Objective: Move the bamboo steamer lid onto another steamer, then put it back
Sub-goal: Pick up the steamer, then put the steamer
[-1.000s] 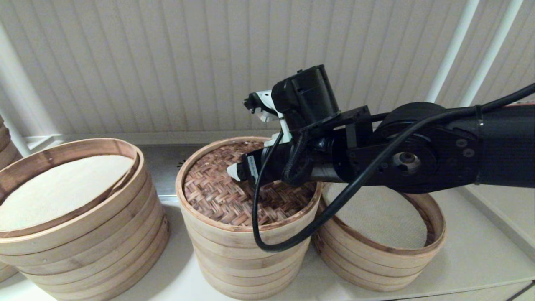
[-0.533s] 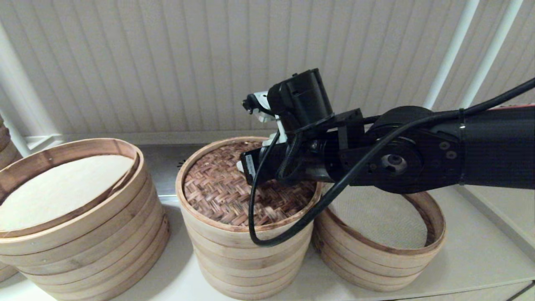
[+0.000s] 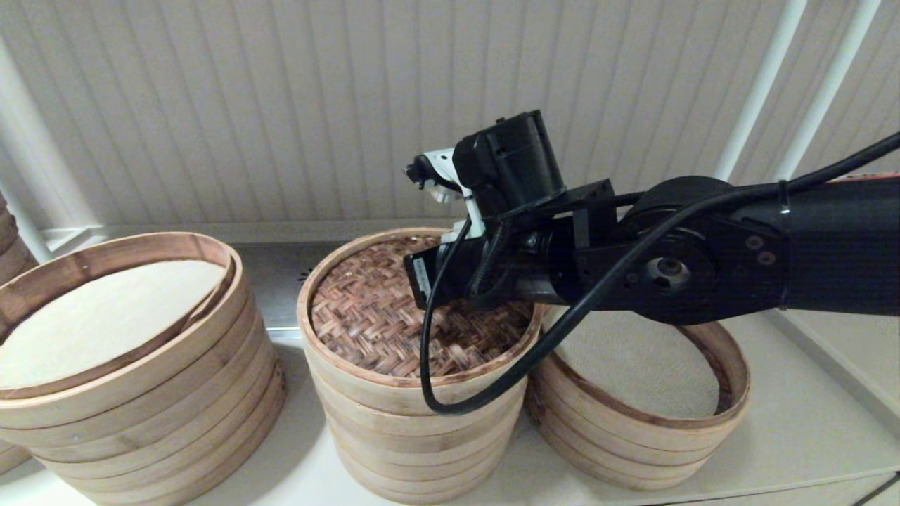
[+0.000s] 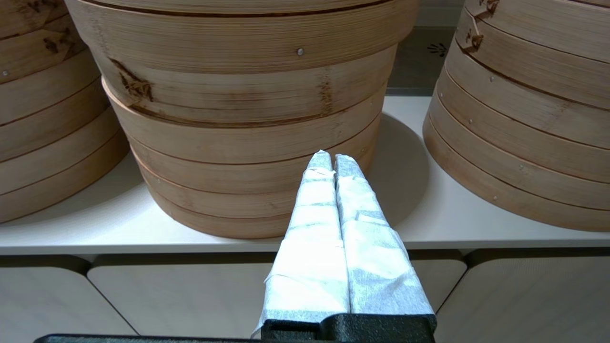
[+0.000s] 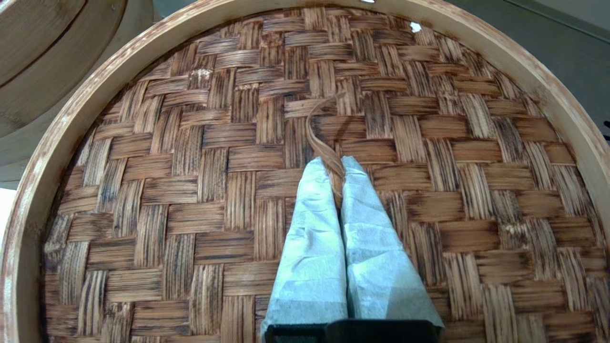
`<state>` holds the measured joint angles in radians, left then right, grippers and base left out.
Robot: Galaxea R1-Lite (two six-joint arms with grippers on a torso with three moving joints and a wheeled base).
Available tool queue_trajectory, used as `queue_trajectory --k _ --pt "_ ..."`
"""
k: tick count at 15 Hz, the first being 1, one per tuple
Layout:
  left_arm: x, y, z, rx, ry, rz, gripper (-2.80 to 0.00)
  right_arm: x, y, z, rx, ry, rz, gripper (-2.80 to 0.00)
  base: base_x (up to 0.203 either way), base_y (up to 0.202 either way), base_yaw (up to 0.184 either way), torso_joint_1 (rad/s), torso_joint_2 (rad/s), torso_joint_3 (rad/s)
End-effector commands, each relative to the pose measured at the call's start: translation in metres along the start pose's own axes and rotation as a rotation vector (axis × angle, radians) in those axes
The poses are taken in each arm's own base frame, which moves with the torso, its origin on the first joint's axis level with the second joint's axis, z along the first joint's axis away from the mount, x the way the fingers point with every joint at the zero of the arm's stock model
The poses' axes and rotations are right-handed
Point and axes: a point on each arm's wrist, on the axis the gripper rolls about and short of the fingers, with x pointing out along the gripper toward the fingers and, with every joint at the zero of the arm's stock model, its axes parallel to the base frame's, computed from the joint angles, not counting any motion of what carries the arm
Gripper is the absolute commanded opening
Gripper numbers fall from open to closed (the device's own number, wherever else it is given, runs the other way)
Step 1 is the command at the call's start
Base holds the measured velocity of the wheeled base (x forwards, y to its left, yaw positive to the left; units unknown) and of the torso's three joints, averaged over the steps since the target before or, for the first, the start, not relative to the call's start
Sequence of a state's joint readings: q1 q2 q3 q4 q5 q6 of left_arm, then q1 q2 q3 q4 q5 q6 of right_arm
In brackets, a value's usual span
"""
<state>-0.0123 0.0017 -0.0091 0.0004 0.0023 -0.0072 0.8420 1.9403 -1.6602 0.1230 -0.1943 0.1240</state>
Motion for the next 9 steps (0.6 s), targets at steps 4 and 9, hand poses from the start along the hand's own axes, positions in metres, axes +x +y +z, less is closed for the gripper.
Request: queue_trajectory --k 4,9 --pt "0.000 0.000 0.000 0.000 -0.001 -0.001 -2.80 -0.018 -0.004 0.014 -0.009 -0.057 -0.022 -2.80 0.000 0.000 0.000 0.000 0.00 0.000" --pt "0.000 0.000 0.000 -0.002 0.001 0.001 -2.80 -0.037 -0.016 0.032 -0.015 -0.121 -0.050 -2.80 0.000 0.000 0.000 0.000 0.00 0.000"
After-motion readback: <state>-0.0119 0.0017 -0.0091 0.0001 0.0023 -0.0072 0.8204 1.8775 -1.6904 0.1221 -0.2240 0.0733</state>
